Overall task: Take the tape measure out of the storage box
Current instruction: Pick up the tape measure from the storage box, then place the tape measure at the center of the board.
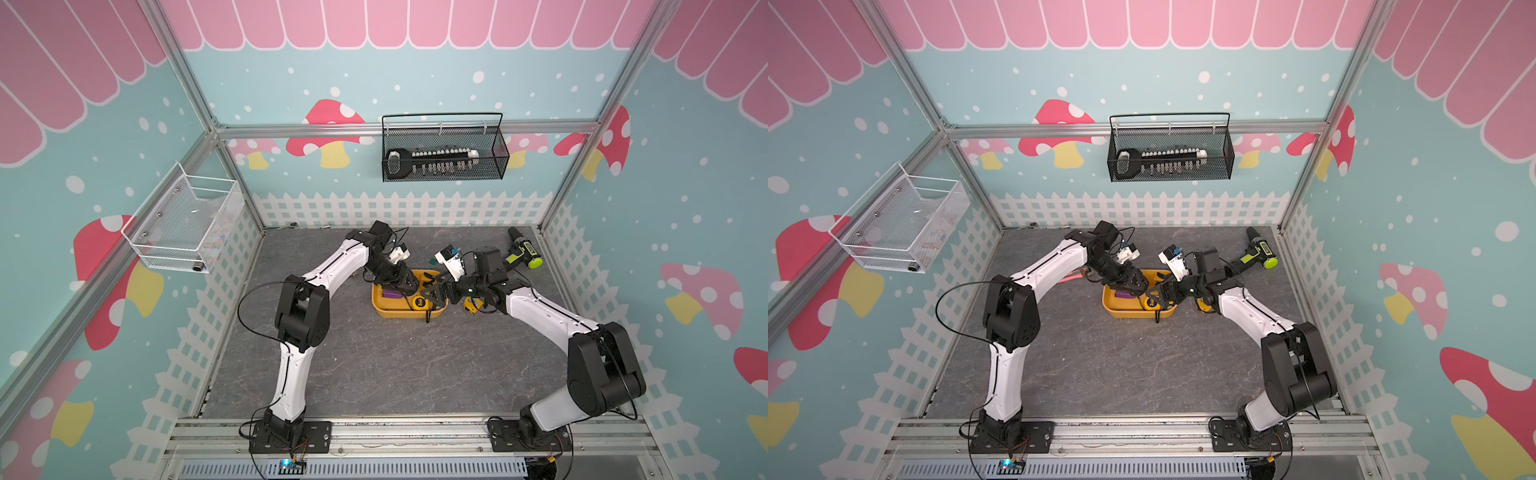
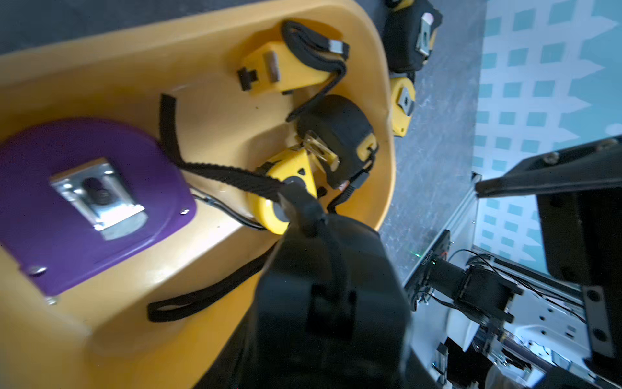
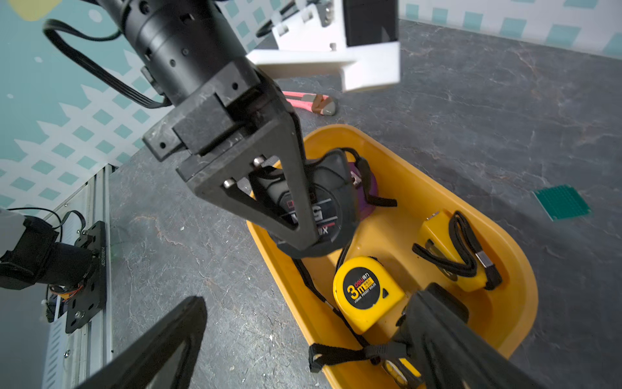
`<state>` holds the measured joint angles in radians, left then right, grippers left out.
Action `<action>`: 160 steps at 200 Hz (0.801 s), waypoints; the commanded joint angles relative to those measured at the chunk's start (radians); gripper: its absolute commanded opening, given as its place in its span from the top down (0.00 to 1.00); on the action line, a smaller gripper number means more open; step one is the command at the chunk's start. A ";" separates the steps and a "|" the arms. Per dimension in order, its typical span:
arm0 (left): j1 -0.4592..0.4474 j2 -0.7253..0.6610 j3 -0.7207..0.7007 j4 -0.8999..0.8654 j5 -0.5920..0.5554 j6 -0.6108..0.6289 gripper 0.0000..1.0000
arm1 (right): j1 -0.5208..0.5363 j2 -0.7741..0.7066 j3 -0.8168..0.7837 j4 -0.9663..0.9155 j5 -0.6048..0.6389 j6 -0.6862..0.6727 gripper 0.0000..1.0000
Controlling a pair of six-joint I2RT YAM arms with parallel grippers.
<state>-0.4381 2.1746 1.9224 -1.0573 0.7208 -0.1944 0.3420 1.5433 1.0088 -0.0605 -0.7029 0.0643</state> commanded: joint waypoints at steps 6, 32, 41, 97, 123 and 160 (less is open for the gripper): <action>-0.001 -0.039 0.044 0.023 0.133 -0.028 0.78 | 0.035 0.031 0.053 0.000 -0.030 -0.088 0.01; -0.003 -0.039 0.051 0.024 0.180 -0.049 0.77 | 0.068 0.053 0.064 0.004 0.026 -0.112 0.01; -0.005 -0.039 0.051 0.025 0.183 -0.051 0.77 | 0.077 0.061 0.067 0.009 0.057 -0.109 0.01; -0.027 -0.047 0.043 0.025 0.197 -0.057 0.76 | 0.113 0.098 0.078 0.060 0.198 -0.072 0.02; -0.033 -0.045 0.051 0.025 0.201 -0.061 0.75 | 0.124 0.124 0.099 0.058 0.200 -0.065 0.07; -0.034 -0.048 0.051 0.025 0.198 -0.065 0.73 | 0.127 0.125 0.088 0.096 0.211 -0.036 0.30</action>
<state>-0.4656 2.1738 1.9369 -1.0534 0.8761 -0.2733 0.4664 1.6569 1.0809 -0.0151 -0.5137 -0.0223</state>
